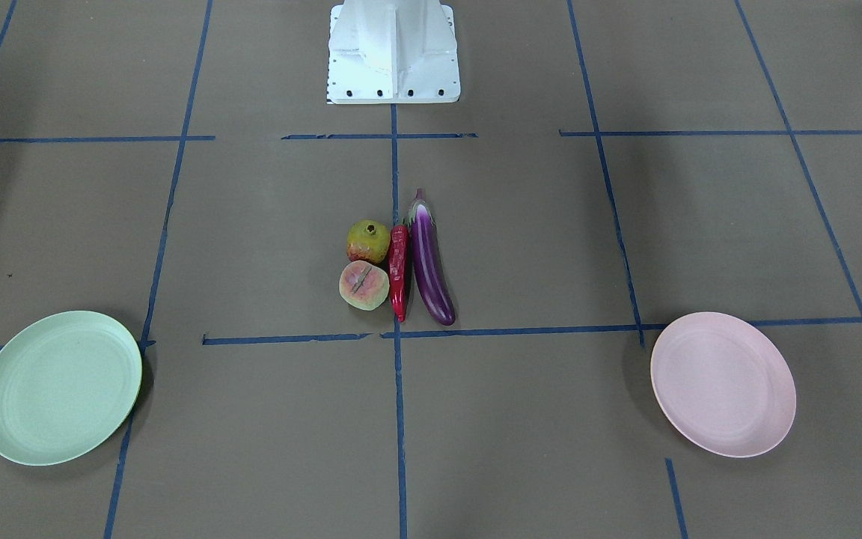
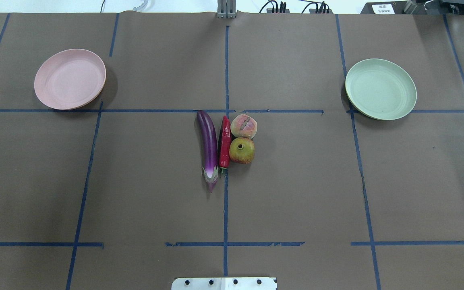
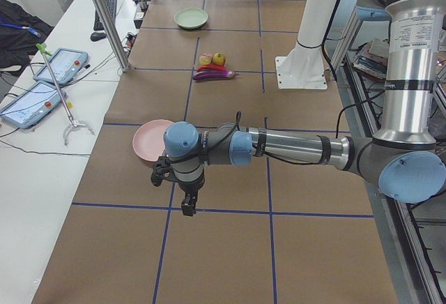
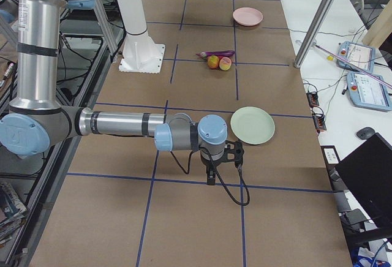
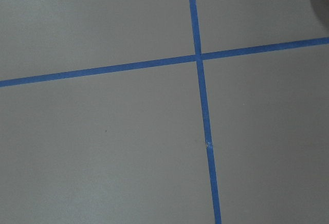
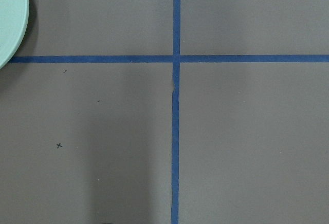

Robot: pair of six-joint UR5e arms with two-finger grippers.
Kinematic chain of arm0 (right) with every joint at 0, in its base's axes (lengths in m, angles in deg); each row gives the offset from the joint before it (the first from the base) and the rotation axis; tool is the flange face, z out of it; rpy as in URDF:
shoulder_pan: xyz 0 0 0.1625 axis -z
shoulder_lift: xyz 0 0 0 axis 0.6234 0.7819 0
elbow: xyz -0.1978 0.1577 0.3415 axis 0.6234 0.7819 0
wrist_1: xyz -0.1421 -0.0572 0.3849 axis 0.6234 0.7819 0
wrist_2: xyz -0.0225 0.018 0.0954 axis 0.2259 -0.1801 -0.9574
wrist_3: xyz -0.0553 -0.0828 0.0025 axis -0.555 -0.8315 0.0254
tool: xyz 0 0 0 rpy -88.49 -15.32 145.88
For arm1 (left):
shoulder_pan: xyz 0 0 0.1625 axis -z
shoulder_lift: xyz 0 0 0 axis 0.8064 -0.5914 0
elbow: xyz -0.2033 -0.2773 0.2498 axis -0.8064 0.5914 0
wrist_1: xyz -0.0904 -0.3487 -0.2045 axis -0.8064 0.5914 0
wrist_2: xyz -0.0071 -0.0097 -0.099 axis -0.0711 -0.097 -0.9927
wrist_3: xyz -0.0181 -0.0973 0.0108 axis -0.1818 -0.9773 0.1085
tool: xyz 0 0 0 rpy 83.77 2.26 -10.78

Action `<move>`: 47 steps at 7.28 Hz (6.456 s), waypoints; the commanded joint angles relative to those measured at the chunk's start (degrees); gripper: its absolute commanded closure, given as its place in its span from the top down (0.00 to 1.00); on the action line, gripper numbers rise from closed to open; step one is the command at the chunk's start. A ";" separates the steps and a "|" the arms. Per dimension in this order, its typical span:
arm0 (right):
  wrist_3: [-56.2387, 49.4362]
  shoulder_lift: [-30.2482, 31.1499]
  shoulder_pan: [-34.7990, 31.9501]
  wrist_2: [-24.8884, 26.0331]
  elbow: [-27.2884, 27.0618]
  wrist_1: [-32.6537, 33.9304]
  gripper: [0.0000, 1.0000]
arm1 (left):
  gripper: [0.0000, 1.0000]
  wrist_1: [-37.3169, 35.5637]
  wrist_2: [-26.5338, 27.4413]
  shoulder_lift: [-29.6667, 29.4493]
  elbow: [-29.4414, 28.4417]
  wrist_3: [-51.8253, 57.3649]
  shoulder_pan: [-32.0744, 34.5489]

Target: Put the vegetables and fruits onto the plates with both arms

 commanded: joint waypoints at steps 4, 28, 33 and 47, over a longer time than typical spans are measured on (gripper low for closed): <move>0.12 -1.84 2.35 -1.41 -5.87 -0.18 1.00 | 1.00 0.09 -0.09 -0.09 0.00 0.00 -0.02; 62.52 -54.49 64.33 43.86 10.36 10.46 0.17 | 1.00 0.18 -0.09 -0.09 -0.52 -0.26 -1.16; 47.75 -52.05 46.38 28.26 1.66 15.12 0.02 | 1.00 0.18 -0.09 -0.09 -0.09 -0.18 -1.16; 25.63 -34.94 26.53 9.05 10.55 -7.95 1.00 | 1.00 0.26 -0.18 -0.18 0.09 -0.17 -1.52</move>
